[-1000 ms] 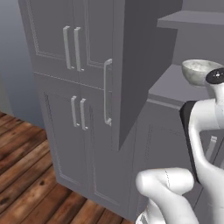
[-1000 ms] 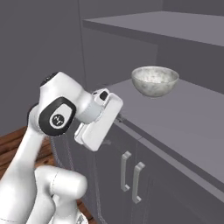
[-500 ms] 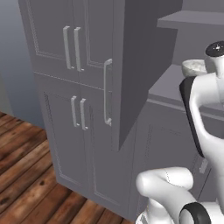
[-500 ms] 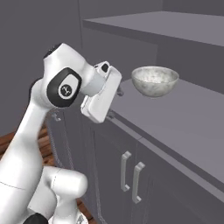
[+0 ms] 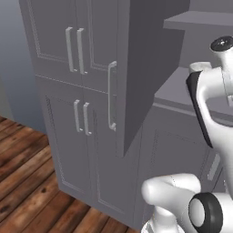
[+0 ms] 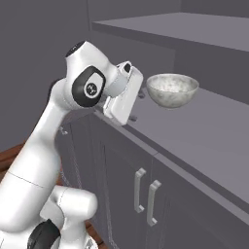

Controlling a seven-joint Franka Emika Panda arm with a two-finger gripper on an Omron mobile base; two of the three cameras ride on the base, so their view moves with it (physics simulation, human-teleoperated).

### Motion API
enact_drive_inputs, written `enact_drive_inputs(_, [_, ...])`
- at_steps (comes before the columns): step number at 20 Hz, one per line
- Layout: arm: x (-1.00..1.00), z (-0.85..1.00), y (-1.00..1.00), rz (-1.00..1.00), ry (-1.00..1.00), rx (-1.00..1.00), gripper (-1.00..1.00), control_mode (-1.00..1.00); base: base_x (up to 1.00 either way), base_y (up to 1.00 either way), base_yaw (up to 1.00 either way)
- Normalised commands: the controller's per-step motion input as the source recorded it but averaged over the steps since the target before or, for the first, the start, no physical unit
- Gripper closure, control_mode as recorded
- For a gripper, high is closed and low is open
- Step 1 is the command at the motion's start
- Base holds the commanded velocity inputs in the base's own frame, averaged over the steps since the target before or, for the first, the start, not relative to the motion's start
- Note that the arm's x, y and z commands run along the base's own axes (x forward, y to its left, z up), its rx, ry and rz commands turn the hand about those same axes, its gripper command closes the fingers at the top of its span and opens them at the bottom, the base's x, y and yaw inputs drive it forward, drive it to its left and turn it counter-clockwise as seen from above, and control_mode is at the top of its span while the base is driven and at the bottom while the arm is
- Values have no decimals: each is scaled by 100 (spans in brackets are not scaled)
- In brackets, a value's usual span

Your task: Pick both bowls and place them on the counter. Then place the mushroom in one bowl and place the eggplant in the other bowl.

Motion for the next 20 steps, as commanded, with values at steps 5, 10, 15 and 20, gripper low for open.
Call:
enact_drive_inputs(5, [62,0,-12,0,0,0,-100,-100,0,0,0])
enact_drive_inputs(10, [60,0,-16,0,0,0,-100,-100,0,0,0])
enact_drive_inputs(15, [62,-1,-19,0,0,0,-100,-100,0,0,0])
enact_drive_inputs(20, [69,-6,-17,0,0,0,-100,-100,0,0,0])
